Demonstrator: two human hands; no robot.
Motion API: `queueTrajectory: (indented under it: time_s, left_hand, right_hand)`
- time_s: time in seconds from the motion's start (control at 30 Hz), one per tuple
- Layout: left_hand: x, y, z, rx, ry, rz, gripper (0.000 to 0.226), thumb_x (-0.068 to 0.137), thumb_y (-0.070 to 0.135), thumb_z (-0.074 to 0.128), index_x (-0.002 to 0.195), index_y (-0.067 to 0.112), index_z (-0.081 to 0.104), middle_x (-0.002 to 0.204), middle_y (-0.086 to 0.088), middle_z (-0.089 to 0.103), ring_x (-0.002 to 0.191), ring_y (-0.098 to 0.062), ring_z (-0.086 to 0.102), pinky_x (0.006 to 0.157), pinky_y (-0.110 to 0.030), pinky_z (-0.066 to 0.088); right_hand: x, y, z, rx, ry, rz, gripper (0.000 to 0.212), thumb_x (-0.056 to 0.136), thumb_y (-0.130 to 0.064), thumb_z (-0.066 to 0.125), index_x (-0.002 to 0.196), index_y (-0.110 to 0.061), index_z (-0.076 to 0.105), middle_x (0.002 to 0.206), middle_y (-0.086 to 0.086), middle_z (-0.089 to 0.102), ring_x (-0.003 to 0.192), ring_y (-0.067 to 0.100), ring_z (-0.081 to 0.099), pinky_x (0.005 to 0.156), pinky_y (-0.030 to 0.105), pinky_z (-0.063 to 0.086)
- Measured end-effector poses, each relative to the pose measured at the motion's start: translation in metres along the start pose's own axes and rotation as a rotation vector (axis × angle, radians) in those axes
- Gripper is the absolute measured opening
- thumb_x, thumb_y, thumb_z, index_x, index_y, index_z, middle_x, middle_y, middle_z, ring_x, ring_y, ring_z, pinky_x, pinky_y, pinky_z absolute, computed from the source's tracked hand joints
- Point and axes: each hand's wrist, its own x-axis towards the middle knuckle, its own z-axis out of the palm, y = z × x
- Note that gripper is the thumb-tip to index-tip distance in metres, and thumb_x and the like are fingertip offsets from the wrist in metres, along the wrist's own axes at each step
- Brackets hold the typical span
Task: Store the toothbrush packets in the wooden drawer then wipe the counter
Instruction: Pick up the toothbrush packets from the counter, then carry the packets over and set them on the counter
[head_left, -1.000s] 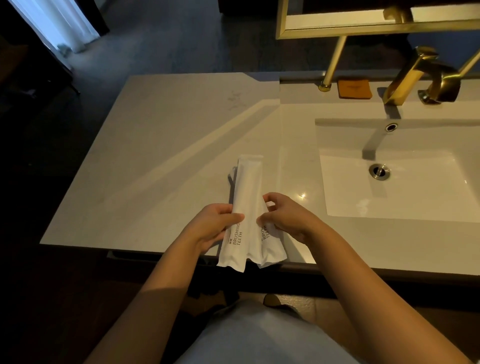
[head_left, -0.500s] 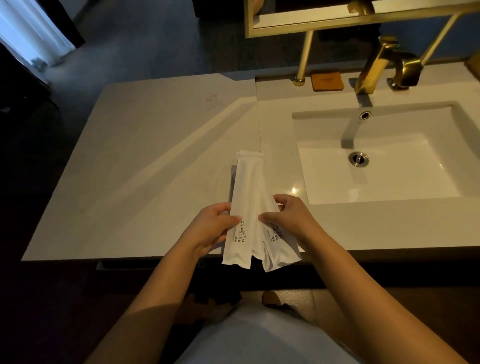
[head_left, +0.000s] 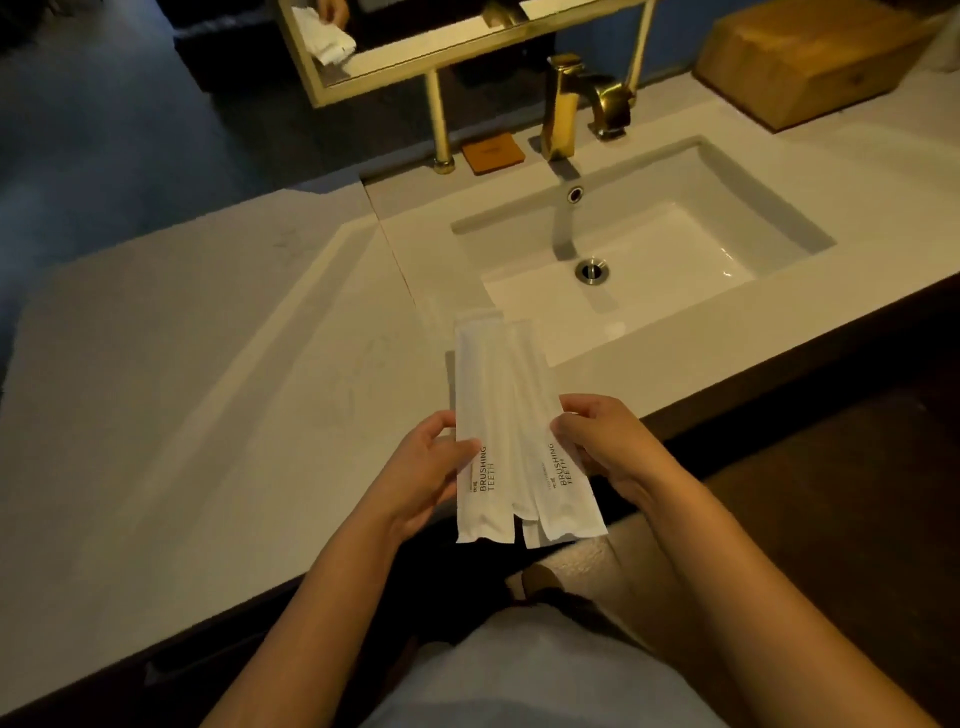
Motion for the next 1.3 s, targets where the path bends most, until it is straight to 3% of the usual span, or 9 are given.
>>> queueTrajectory:
  time_s: [0.1, 0.2, 0.37, 0.6, 0.73, 0.87, 1.03, 1.17, 1.3]
  left_hand:
    - [0.003, -0.009, 0.019, 0.135, -0.083, -0.031, 0.025, 0.087, 0.003, 0.053, 0.109, 0.013, 0.058, 0.097, -0.015, 0.071, 0.078, -0.02, 0.072, 0.063, -0.03, 0.057]
    - [0.008, -0.026, 0.043, 0.221, -0.195, -0.053, 0.028, 0.083, 0.006, 0.056, 0.109, 0.017, 0.059, 0.1, -0.01, 0.073, 0.088, -0.023, 0.071, 0.068, -0.031, 0.056]
    - [0.014, -0.062, 0.073, 0.435, -0.378, -0.035, 0.026, 0.081, 0.016, 0.063, 0.105, 0.025, 0.061, 0.096, 0.002, 0.074, 0.09, -0.015, 0.071, 0.071, -0.032, 0.058]
    - [0.021, -0.098, 0.107, 0.716, -0.444, 0.001, 0.021, 0.085, 0.011, 0.058, 0.1, 0.026, 0.059, 0.094, 0.005, 0.07, 0.088, -0.01, 0.069, 0.069, -0.024, 0.054]
    - [0.031, -0.111, 0.125, 1.041, -0.484, 0.116, 0.026, 0.085, 0.008, 0.054, 0.109, 0.019, 0.054, 0.097, 0.005, 0.062, 0.088, -0.009, 0.06, 0.071, -0.02, 0.047]
    - [0.042, -0.137, 0.157, 1.263, -0.521, 0.134, 0.025, 0.086, 0.003, 0.052, 0.106, 0.016, 0.054, 0.076, 0.009, 0.052, 0.066, -0.004, 0.05, 0.053, -0.011, 0.04]
    - [0.056, -0.171, 0.225, 1.448, -0.517, 0.104, 0.027, 0.086, 0.007, 0.054, 0.112, 0.014, 0.054, 0.088, -0.001, 0.054, 0.082, -0.017, 0.052, 0.068, -0.028, 0.037]
    - [0.063, -0.189, 0.281, 1.474, -0.46, 0.1, 0.032, 0.087, 0.005, 0.054, 0.119, 0.007, 0.054, 0.106, -0.008, 0.058, 0.098, -0.023, 0.054, 0.076, -0.024, 0.034]
    - [0.068, -0.19, 0.325, 1.37, -0.326, 0.107, 0.024, 0.086, 0.006, 0.056, 0.11, 0.01, 0.056, 0.096, -0.005, 0.056, 0.087, -0.021, 0.052, 0.072, -0.03, 0.037]
  right_hand:
    - [-0.03, 0.018, -0.007, 0.039, 0.126, -0.001, 0.014, 0.081, -0.009, 0.062, 0.08, -0.021, 0.07, 0.052, -0.012, 0.067, 0.044, 0.001, 0.061, 0.041, 0.015, 0.044]
    - [-0.059, 0.046, -0.022, 0.139, 0.3, 0.058, 0.02, 0.082, -0.009, 0.064, 0.092, -0.026, 0.066, 0.079, -0.007, 0.075, 0.07, 0.009, 0.071, 0.059, 0.025, 0.057]
    - [-0.121, 0.105, -0.051, 0.204, 0.563, 0.161, 0.025, 0.084, -0.011, 0.062, 0.108, -0.019, 0.06, 0.095, -0.008, 0.063, 0.082, 0.007, 0.06, 0.057, 0.02, 0.045]
    - [-0.195, 0.211, -0.072, 0.307, 0.889, 0.408, 0.034, 0.086, -0.006, 0.059, 0.119, -0.005, 0.054, 0.121, 0.015, 0.06, 0.084, 0.015, 0.054, 0.063, 0.023, 0.043]
    - [-0.23, 0.257, -0.086, 0.376, 0.947, 0.566, 0.035, 0.086, -0.008, 0.06, 0.12, -0.003, 0.054, 0.12, 0.018, 0.06, 0.089, 0.024, 0.055, 0.075, 0.036, 0.046]
    - [-0.25, 0.29, -0.122, 0.431, 0.988, 0.614, 0.034, 0.085, -0.003, 0.059, 0.118, 0.001, 0.054, 0.119, 0.021, 0.06, 0.091, 0.03, 0.057, 0.078, 0.038, 0.045]
    - [-0.261, 0.32, -0.2, 0.429, 0.944, 0.648, 0.033, 0.087, -0.004, 0.058, 0.119, 0.004, 0.054, 0.12, 0.022, 0.059, 0.093, 0.032, 0.055, 0.078, 0.038, 0.044]
    - [-0.263, 0.33, -0.286, 0.369, 0.932, 0.626, 0.032, 0.086, -0.002, 0.058, 0.117, 0.005, 0.054, 0.12, 0.022, 0.059, 0.089, 0.029, 0.054, 0.077, 0.037, 0.043]
    - [-0.248, 0.325, -0.368, 0.267, 0.912, 0.555, 0.032, 0.084, -0.004, 0.06, 0.116, 0.002, 0.056, 0.118, 0.02, 0.06, 0.088, 0.026, 0.054, 0.075, 0.034, 0.044]
